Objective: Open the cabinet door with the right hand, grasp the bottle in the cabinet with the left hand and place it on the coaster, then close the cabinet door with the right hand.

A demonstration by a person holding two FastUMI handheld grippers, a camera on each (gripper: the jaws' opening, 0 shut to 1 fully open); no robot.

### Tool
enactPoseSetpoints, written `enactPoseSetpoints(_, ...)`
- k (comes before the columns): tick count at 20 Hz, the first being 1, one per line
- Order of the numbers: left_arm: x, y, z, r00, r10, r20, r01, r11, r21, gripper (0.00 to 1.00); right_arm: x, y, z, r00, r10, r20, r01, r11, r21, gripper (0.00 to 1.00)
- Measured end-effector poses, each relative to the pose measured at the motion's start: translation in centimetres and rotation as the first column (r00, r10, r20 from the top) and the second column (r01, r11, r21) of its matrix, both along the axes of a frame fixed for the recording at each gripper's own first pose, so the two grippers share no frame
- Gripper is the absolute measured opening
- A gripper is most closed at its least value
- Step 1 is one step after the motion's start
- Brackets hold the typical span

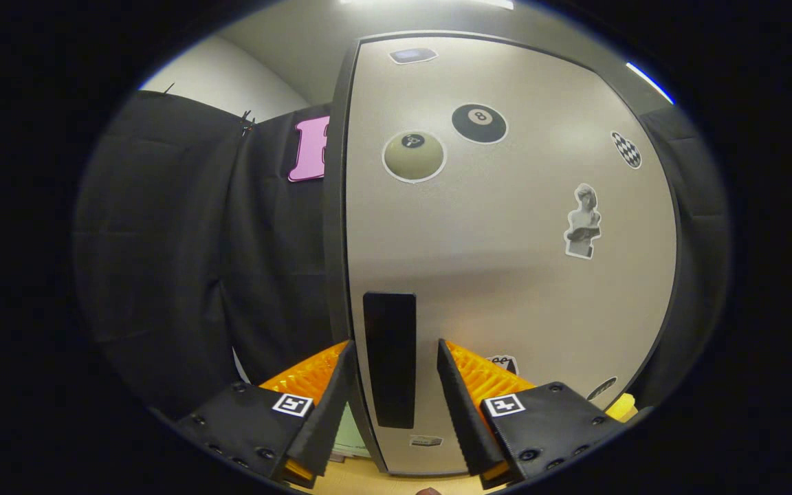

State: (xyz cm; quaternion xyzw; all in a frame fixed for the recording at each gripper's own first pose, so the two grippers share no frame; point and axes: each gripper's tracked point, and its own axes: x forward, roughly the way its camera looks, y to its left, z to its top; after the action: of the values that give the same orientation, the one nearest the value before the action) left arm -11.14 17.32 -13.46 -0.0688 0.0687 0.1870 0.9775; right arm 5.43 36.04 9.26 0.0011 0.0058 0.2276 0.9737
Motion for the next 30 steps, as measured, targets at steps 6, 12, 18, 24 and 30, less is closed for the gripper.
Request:
enactPoseSetpoints(6,0.0,0.3,-0.3,1.000,0.002,-0.001,-0.002,1.000,-0.011,0.87,0.1,0.0,0.2,0.999,-0.043,0.018,0.043,0.999,-0.027,0.38)
enactPoseSetpoints(12,-0.3,-0.7,-0.5,1.000,-0.007,-0.008,0.007,1.000,-0.016,0.85,-0.1,0.2,0.1,1.000,0.015,-0.016,-0.015,1.000,-0.006,0.28)
enactPoseSetpoints(18,0.2,-2.9,-0.1,1.000,-0.017,0.004,0.017,1.000,-0.019,0.87,-0.9,0.0,-0.1,0.987,0.153,-0.056,-0.154,0.988,-0.021,0.12)
enactPoseSetpoints(24,-0.2,-8.1,1.0,0.998,-0.070,0.012,0.069,0.997,0.014,0.85,-4.3,-1.2,0.2,0.969,0.243,-0.040,-0.245,0.969,-0.030,0.11)
enactPoseSetpoints(30,-1.0,-12.7,3.9,0.996,-0.082,0.041,0.078,0.994,0.078,0.85,-7.6,-3.5,0.1,0.939,0.340,-0.050,-0.341,0.940,-0.026,0.11)
